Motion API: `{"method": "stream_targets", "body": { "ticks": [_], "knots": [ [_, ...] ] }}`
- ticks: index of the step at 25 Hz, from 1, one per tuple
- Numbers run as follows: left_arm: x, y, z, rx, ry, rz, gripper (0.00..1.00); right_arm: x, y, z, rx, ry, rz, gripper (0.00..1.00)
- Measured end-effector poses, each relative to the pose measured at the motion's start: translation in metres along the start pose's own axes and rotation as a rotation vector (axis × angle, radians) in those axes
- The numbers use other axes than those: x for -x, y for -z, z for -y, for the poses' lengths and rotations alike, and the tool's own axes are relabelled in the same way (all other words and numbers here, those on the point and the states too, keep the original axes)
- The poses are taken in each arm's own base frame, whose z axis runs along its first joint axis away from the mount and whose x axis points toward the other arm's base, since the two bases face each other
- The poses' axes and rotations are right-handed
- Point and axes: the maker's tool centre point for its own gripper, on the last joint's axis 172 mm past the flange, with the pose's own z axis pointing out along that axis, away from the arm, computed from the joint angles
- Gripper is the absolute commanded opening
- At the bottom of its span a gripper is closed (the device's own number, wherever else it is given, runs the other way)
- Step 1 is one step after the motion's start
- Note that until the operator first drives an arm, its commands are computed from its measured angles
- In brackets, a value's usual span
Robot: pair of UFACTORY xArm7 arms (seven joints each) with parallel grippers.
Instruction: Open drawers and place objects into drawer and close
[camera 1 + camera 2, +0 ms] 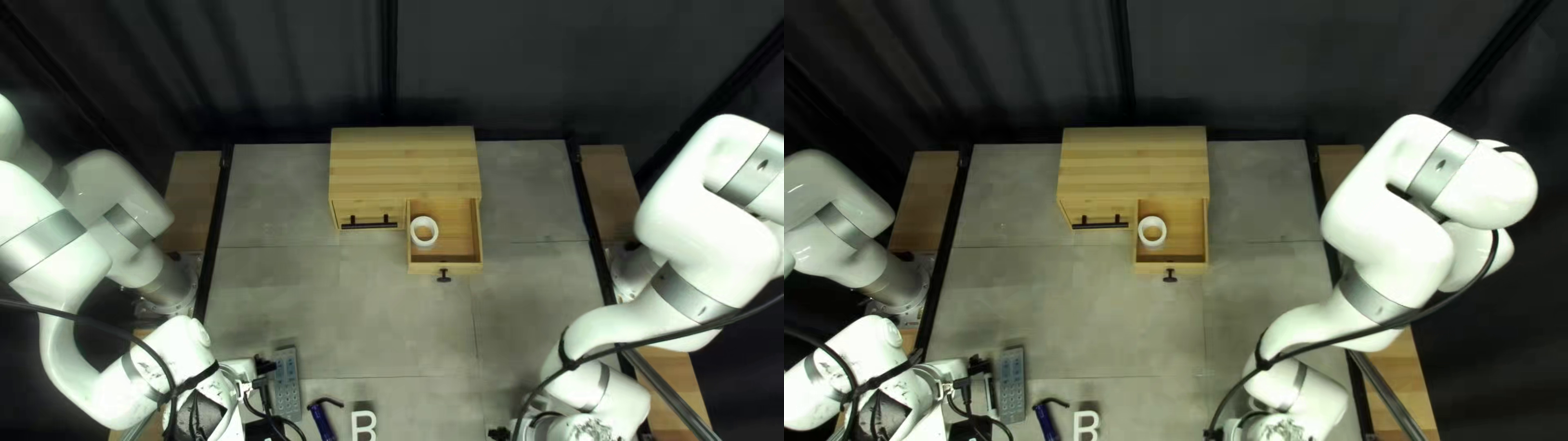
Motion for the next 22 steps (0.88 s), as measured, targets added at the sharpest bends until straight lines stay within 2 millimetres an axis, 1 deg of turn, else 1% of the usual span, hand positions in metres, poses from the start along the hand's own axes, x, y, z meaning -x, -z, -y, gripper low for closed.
{"method": "stream_targets", "body": {
  "ticks": [5,8,9,10,11,13,14,16,17,18,19,20,21,22],
  "knots": [
    [0.000,0.000,0.000,0.000,0.000,0.000,1.00,0.007,-0.011,0.004,-0.006,-0.034,-0.013,1.00],
    [0.000,0.000,0.000,0.000,0.000,0.000,1.00,0.011,-0.013,0.005,-0.007,-0.048,-0.013,1.00],
    [0.000,0.000,0.000,0.000,0.000,0.000,1.00,0.013,-0.013,0.005,-0.007,-0.052,-0.013,0.96],
    [0.000,0.000,0.000,0.000,0.000,0.000,1.00,0.013,-0.013,0.005,-0.007,-0.055,-0.013,0.86],
    [0.000,0.000,0.000,0.000,0.000,0.000,1.00,0.014,-0.013,0.004,-0.008,-0.058,-0.012,0.84],
    [0.000,0.000,0.000,0.000,0.000,0.000,1.00,0.014,-0.013,0.004,-0.008,-0.066,-0.013,0.83],
    [0.000,0.000,0.000,0.000,0.000,0.000,1.00,0.015,-0.013,0.004,-0.009,-0.071,-0.013,0.80],
    [0.000,0.000,0.000,0.000,0.000,0.000,1.00,0.016,-0.012,0.005,-0.011,-0.080,-0.013,0.77],
    [0.000,0.000,0.000,0.000,0.000,0.000,1.00,0.017,-0.012,0.005,-0.012,-0.086,-0.013,0.72],
    [0.000,0.000,0.000,0.000,0.000,0.000,1.00,0.018,-0.012,0.006,-0.013,-0.092,-0.013,0.71],
    [0.000,0.000,0.000,0.000,0.000,0.000,1.00,0.019,-0.011,0.006,-0.014,-0.096,-0.013,0.60],
    [0.000,0.000,0.000,0.000,0.000,0.000,1.00,0.019,-0.011,0.007,-0.015,-0.100,-0.013,0.45],
    [0.000,0.000,0.000,0.000,0.000,0.000,1.00,0.020,-0.011,0.007,-0.016,-0.104,-0.013,0.17],
    [0.000,0.000,0.000,0.000,0.000,0.000,1.00,0.020,-0.011,0.007,-0.017,-0.107,-0.013,0.10]
  ]
}}
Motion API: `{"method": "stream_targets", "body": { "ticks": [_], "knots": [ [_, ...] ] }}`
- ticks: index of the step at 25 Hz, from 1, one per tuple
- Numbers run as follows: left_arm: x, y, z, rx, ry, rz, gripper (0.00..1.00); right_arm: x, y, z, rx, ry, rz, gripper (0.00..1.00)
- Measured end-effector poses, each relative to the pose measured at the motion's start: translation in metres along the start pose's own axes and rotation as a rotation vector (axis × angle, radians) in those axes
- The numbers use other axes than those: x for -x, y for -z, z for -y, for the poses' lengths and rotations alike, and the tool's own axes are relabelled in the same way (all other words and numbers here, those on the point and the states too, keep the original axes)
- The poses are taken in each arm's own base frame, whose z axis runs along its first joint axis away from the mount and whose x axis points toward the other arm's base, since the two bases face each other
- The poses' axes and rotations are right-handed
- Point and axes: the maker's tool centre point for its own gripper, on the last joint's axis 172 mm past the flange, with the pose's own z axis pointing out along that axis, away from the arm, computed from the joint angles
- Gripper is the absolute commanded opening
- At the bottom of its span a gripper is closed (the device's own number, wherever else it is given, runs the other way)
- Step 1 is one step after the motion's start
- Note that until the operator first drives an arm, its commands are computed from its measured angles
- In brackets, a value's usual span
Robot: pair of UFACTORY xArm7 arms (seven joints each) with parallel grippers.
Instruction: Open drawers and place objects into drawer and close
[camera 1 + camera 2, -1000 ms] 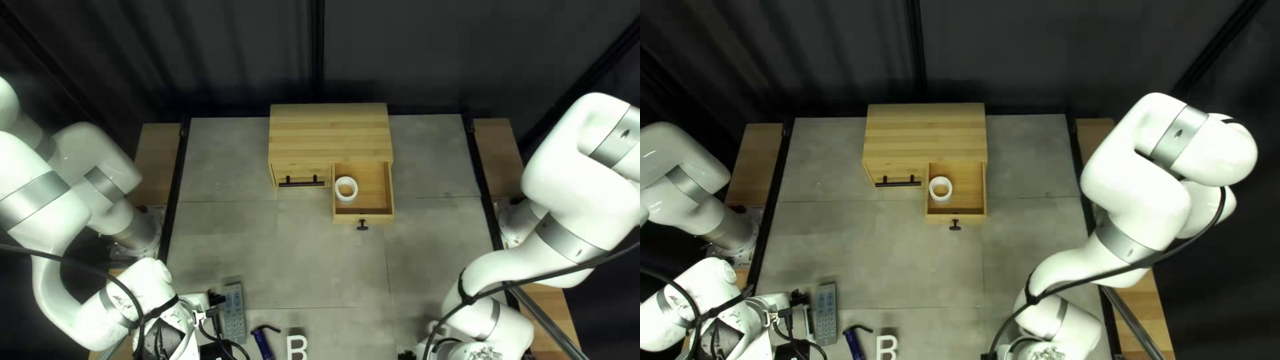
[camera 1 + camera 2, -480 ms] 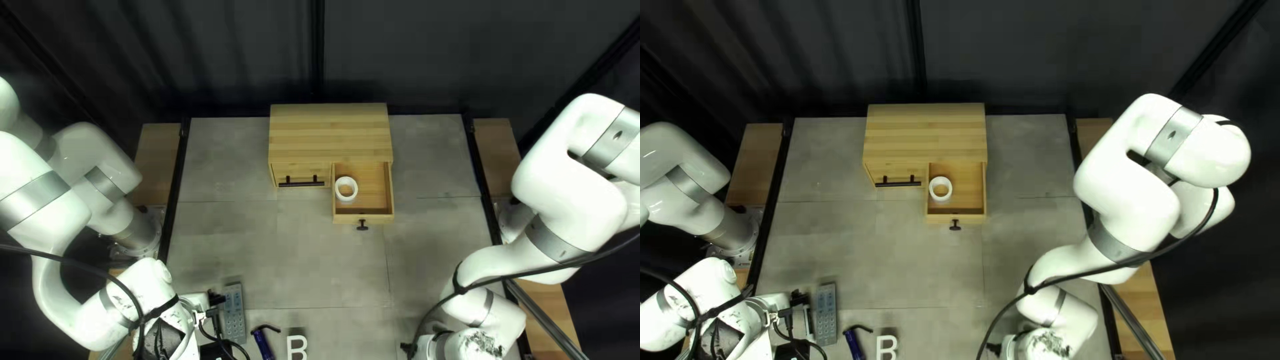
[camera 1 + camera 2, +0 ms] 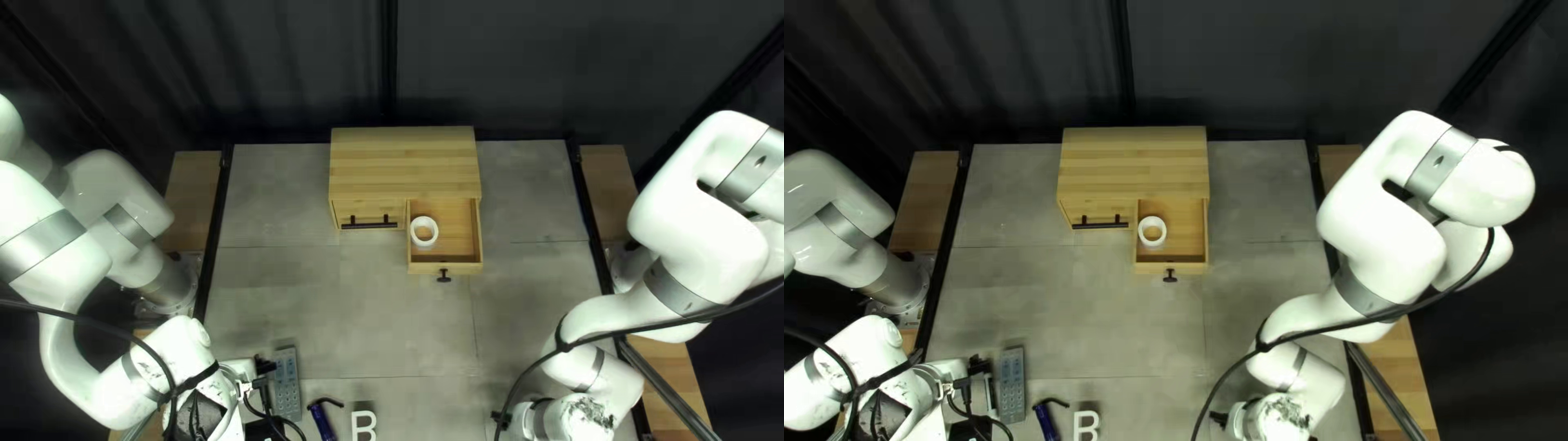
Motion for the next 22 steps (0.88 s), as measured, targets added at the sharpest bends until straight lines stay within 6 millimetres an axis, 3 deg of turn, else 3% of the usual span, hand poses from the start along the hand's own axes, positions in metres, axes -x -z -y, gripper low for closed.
{"method": "stream_targets", "body": {
  "ticks": [1,8,12,18,22],
  "knots": [
    [0.000,0.000,0.000,0.000,0.000,0.000,1.00,0.000,0.000,0.000,-0.001,-0.002,0.000,0.04],
    [0.000,0.000,0.000,0.000,0.000,0.000,1.00,0.001,0.000,0.001,-0.009,-0.014,0.004,0.04],
    [0.000,0.000,0.000,0.000,0.000,0.000,1.00,-0.001,0.014,-0.003,-0.004,-0.013,0.014,0.04],
    [0.000,0.000,0.000,0.000,0.000,0.000,1.00,0.013,0.058,-0.020,0.018,0.002,0.055,0.04],
    [0.000,0.000,0.000,0.000,0.000,0.000,1.00,0.051,0.107,-0.048,0.041,0.029,0.115,0.05]
  ]
}}
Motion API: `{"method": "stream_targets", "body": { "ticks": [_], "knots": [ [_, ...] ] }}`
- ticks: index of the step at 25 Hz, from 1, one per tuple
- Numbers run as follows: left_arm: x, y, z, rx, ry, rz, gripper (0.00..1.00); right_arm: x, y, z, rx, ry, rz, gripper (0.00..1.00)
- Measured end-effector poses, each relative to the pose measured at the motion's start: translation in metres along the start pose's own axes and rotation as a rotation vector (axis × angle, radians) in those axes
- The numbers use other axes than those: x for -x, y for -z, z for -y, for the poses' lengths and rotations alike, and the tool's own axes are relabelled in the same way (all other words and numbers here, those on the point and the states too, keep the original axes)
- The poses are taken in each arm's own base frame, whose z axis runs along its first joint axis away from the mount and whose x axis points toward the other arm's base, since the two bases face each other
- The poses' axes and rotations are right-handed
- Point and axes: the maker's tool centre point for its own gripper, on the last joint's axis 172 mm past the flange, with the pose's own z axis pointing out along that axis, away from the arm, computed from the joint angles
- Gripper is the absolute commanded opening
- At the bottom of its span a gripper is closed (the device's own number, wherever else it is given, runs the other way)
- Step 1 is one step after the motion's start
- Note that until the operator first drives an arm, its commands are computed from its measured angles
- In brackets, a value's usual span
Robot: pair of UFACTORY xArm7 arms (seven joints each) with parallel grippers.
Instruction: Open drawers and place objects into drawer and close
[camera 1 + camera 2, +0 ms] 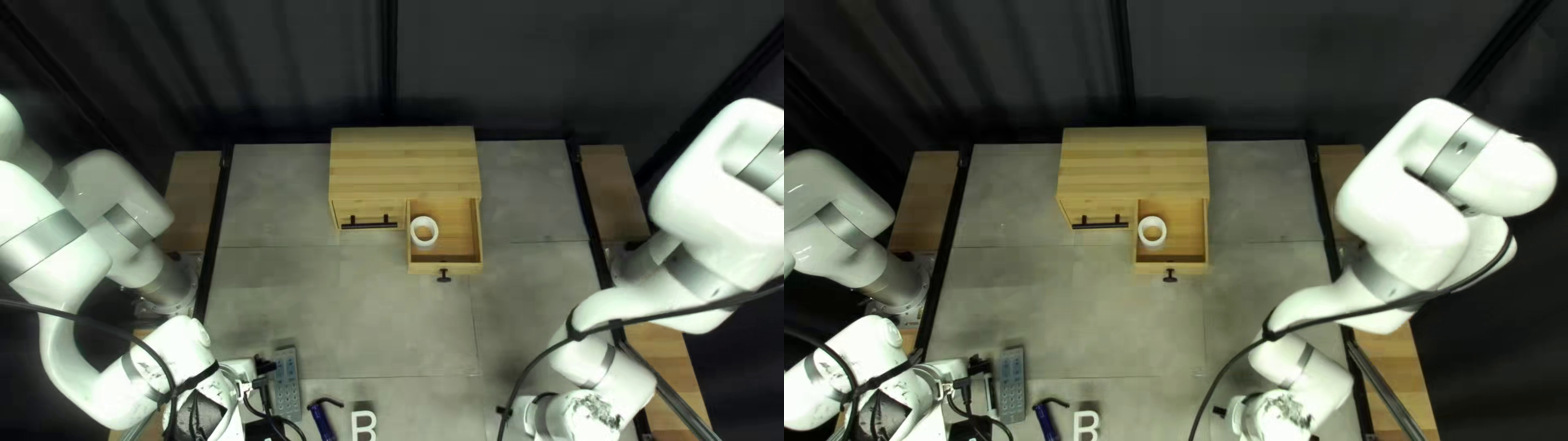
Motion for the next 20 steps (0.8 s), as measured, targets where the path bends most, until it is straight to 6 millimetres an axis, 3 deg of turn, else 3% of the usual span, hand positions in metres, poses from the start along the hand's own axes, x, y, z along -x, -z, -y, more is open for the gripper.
{"method": "stream_targets", "body": {
  "ticks": [4,10,14,20],
  "knots": [
    [0.000,0.000,0.000,0.000,0.000,0.000,1.00,0.042,0.032,-0.033,0.016,0.033,0.046,0.13],
    [0.000,0.000,0.000,0.000,0.000,0.000,1.00,0.105,0.066,-0.085,0.051,0.124,0.103,0.13],
    [0.000,0.000,0.000,0.000,0.000,0.000,1.00,0.137,0.077,-0.108,0.061,0.178,0.133,0.12],
    [0.000,0.000,0.000,0.000,0.000,0.000,1.00,0.172,0.075,-0.138,0.078,0.233,0.136,0.11]
  ]
}}
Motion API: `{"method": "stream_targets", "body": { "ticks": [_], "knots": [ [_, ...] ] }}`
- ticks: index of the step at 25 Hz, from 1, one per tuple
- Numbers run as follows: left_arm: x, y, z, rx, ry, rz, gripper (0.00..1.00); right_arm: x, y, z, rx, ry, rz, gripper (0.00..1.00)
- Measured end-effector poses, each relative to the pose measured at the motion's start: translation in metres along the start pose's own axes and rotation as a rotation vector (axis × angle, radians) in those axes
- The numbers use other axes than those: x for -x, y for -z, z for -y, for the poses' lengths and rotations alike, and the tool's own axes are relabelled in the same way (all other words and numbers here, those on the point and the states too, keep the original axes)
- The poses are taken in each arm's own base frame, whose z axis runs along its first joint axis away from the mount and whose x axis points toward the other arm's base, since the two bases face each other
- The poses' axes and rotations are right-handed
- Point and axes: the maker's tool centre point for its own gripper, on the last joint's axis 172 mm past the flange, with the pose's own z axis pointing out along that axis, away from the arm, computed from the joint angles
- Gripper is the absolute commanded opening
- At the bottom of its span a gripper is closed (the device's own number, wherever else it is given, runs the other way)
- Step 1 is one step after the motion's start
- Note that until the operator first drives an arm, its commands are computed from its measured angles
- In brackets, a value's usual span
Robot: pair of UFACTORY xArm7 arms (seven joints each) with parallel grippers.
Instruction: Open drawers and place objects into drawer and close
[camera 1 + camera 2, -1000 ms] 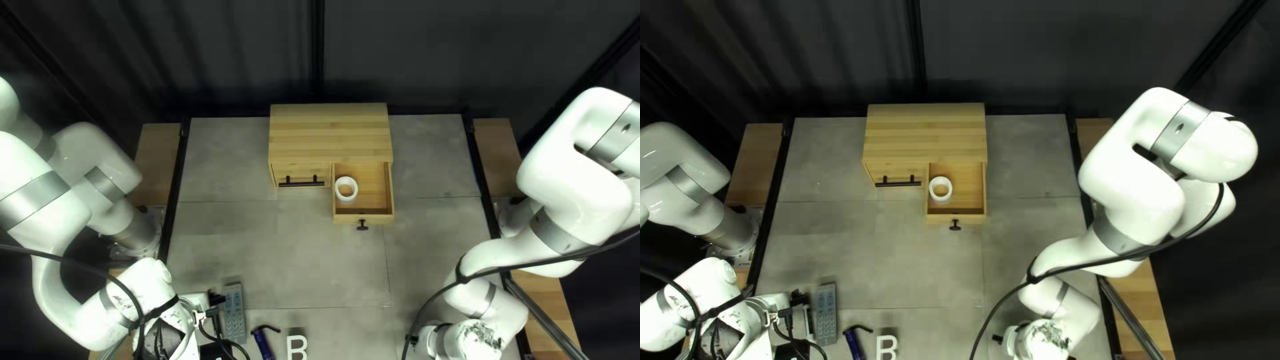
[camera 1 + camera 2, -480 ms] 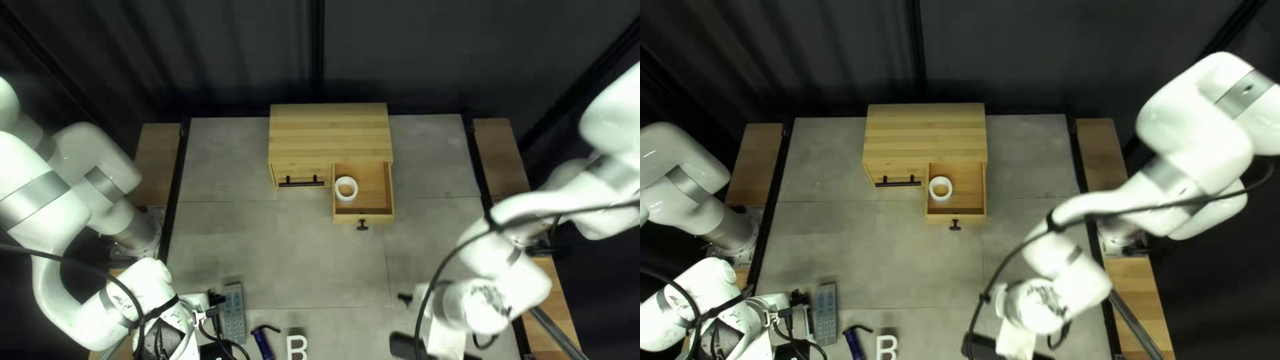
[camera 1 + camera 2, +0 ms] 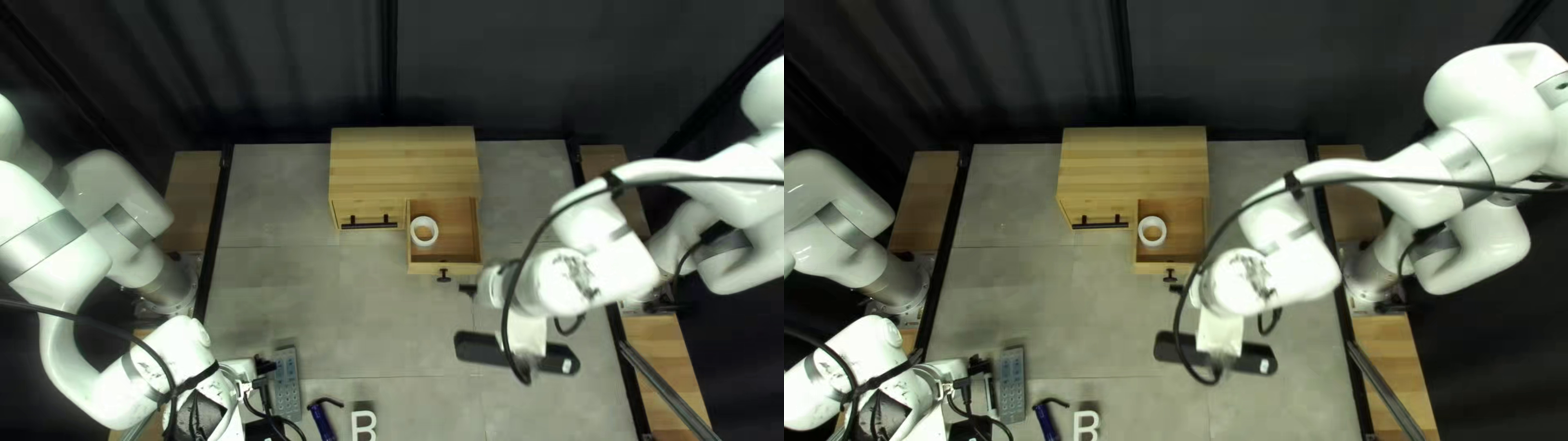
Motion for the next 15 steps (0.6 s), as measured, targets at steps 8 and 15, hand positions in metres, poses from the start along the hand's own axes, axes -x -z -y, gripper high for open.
{"method": "stream_targets", "body": {
  "ticks": [8,15],
  "knots": [
    [0.000,0.000,0.000,0.000,0.000,0.000,1.00,0.022,-0.036,-0.031,0.021,0.061,-0.031,0.12],
    [0.000,0.000,0.000,0.000,0.000,0.000,1.00,0.046,-0.053,-0.029,0.024,0.091,-0.061,0.11]
  ]
}}
